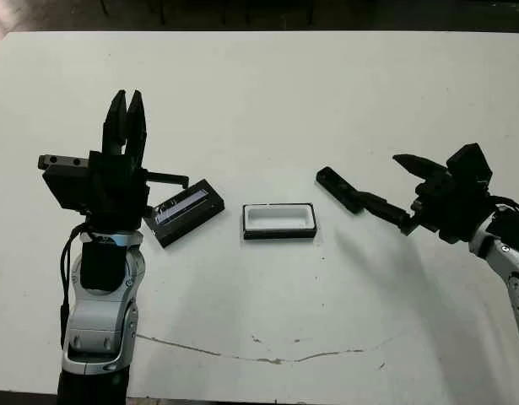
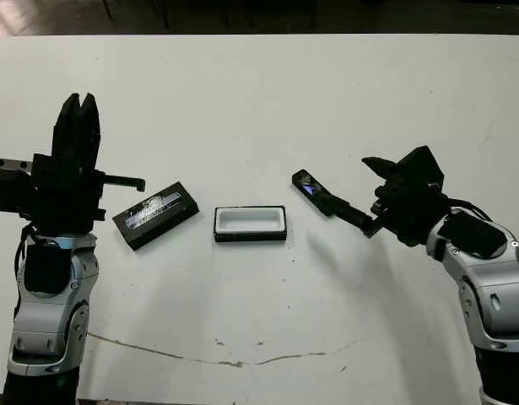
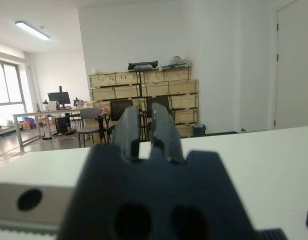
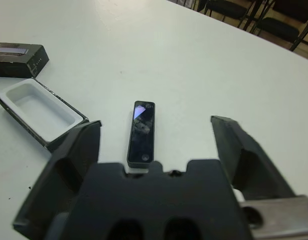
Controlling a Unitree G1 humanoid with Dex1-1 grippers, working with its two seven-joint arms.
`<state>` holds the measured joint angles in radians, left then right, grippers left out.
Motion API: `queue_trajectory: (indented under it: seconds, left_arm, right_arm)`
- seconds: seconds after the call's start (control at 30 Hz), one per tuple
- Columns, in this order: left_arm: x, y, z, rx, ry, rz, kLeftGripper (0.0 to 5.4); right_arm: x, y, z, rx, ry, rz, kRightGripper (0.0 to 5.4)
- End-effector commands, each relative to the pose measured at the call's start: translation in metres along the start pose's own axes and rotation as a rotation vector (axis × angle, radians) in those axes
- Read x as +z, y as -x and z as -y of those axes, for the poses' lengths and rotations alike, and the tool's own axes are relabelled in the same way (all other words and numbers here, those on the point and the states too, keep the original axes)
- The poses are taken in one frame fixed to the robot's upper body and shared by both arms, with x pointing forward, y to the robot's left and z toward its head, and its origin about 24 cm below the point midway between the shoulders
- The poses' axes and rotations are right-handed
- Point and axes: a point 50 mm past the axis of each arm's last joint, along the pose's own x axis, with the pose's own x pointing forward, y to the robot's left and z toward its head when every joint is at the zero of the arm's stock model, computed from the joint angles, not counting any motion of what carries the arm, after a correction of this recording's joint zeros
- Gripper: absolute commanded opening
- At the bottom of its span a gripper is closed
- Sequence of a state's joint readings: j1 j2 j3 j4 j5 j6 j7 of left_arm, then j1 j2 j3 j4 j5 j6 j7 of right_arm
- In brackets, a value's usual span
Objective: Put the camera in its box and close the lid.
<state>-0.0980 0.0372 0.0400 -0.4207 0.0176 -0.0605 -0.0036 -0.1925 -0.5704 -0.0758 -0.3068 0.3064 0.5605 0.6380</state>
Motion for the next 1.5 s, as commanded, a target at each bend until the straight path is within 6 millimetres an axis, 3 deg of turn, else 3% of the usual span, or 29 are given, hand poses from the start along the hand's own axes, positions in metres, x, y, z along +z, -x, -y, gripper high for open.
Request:
queue_trajectory:
  seconds: [0.03,1.5]
  left_arm:
    - [-0.007,0.004,-0.004,0.0,-0.018,-0.042,0.0]
    - [-0.008,0.004,-0.008,-0.022,-0.029,-0.044,0.0]
  right_arm:
    - [-0.001,-0.001,-0.001,-0.006,-0.024,-0.019,5.39]
    - [-0.028,-0.029,-0.022,0.036,-0.184,-0.135,5.39]
